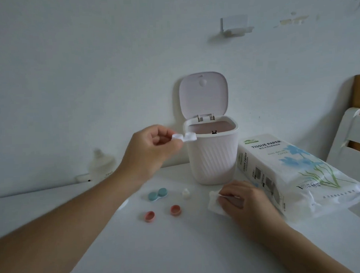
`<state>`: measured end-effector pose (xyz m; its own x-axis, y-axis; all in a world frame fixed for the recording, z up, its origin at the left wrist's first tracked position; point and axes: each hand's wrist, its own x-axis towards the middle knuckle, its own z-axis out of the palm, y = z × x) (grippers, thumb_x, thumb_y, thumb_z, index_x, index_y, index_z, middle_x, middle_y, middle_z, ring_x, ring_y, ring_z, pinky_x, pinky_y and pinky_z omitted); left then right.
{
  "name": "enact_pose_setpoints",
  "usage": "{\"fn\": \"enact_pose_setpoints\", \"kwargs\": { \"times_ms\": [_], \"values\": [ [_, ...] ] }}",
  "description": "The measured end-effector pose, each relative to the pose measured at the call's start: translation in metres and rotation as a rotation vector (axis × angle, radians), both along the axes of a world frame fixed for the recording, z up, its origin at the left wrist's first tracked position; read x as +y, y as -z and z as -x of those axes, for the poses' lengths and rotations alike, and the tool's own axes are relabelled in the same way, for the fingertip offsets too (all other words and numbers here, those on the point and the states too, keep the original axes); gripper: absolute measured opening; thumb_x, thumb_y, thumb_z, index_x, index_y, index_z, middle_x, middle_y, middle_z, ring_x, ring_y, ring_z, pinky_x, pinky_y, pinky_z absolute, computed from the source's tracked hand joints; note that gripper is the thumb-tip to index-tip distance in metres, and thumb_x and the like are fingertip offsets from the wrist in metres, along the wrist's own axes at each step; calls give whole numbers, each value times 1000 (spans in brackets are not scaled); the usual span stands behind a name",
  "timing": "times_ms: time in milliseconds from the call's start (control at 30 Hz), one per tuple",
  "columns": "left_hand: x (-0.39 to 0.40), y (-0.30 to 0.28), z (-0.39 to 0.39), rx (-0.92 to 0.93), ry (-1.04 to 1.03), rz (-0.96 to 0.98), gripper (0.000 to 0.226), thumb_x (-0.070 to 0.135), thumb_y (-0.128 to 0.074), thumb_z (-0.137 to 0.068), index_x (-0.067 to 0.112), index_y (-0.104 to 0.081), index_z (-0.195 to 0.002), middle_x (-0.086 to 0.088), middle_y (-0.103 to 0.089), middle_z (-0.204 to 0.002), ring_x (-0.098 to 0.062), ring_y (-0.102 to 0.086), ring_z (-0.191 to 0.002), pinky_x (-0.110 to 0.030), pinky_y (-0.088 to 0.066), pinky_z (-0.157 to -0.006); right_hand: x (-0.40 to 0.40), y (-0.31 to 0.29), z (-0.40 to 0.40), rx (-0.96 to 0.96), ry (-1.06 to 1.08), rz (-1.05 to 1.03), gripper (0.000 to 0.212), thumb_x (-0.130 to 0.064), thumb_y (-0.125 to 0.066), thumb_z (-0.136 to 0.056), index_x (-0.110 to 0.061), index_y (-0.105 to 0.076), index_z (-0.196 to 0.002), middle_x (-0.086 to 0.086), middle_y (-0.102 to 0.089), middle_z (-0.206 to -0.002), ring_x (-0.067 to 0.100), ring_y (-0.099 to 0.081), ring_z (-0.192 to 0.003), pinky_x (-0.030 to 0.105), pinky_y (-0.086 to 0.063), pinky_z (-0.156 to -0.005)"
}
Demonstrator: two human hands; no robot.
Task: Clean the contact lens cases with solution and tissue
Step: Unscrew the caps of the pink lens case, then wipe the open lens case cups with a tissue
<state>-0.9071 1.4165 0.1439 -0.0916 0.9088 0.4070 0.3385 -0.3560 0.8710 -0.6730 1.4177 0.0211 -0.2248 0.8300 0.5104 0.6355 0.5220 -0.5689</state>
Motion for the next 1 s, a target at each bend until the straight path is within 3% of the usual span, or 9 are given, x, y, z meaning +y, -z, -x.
{"fn": "enact_pose_setpoints", "kwargs": {
  "times_ms": [67,167,267,333,467,667,800,867,1000],
  "values": [
    [-20,19,10,-76,12,62,27,44,-76,-60,27,-76,-82,-9,-76,-78,-10,-59,-62,-32,-48,-69,-4,-7,2,77,5,1,11,-11,-76,-85,-22,-76,-81,-12,-70,-85,5,-63,-82,18,-47,-77],
    [-43,47,23,-112,25,119,31,46,-76,-58,28,-77,-83,-4,-77,-77,-9,-63,-63,-28,-50,-64,-12,-24,9,202,-11,-16,14,-14,-75,-86,-25,-75,-79,-15,-70,-80,0,-63,-74,7,-41,-64],
    [-55,67,33,-120,84,128,28,39,-79,-63,24,-77,-87,-12,-75,-81,-18,-64,-69,-36,-49,-62,-15,-48,23,410,-66,68,14,-22,-72,-89,-32,-76,-80,-15,-70,-67,-3,-58,-53,6,-38,-49],
    [-59,75,36,-147,138,116,23,32,-79,-67,23,-76,-88,-12,-75,-79,-19,-70,-69,-33,-51,-60,-11,-62,36,498,-135,152,15,-28,-69,-92,-36,-78,-84,-13,-70,-63,-4,-52,-46,11,-38,-43],
    [-60,85,37,-240,193,93,20,19,-78,-69,22,-74,-87,-9,-76,-75,-23,-77,-74,-20,-53,-60,1,-72,62,520,-236,304,16,-30,-67,-94,-32,-80,-86,-2,-75,-73,2,-60,-60,14,-46,-53],
    [-57,94,45,-206,163,59,21,11,-76,-76,24,-73,-92,-10,-78,-83,-14,-68,-65,-28,-52,-61,0,-52,85,510,-379,473,19,-28,-64,-95,-27,-82,-88,12,-72,-75,7,-61,-63,14,-47,-56],
    [-55,98,47,-169,151,18,25,14,-79,-73,25,-74,-95,-8,-76,-83,-14,-67,-67,-29,-56,-64,-10,-44,90,453,-476,534,18,-40,-68,-86,-28,-81,-90,5,-77,-79,9,-67,-66,16,-49,-56],
    [-54,96,48,-178,154,10,25,18,-79,-70,24,-74,-94,-9,-76,-82,-17,-67,-66,-34,-56,-62,-11,-39,89,451,-459,547,13,-33,-69,-91,-30,-81,-94,5,-78,-84,10,-66,-69,17,-50,-58],
    [-54,97,50,-167,172,19,26,7,-75,-76,22,-74,-97,-11,-75,-84,-21,-65,-67,-45,-54,-63,-10,-32,86,452,-482,592,18,-37,-68,-91,-25,-80,-96,4,-75,-80,10,-63,-68,20,-48,-58]
  ]
}}
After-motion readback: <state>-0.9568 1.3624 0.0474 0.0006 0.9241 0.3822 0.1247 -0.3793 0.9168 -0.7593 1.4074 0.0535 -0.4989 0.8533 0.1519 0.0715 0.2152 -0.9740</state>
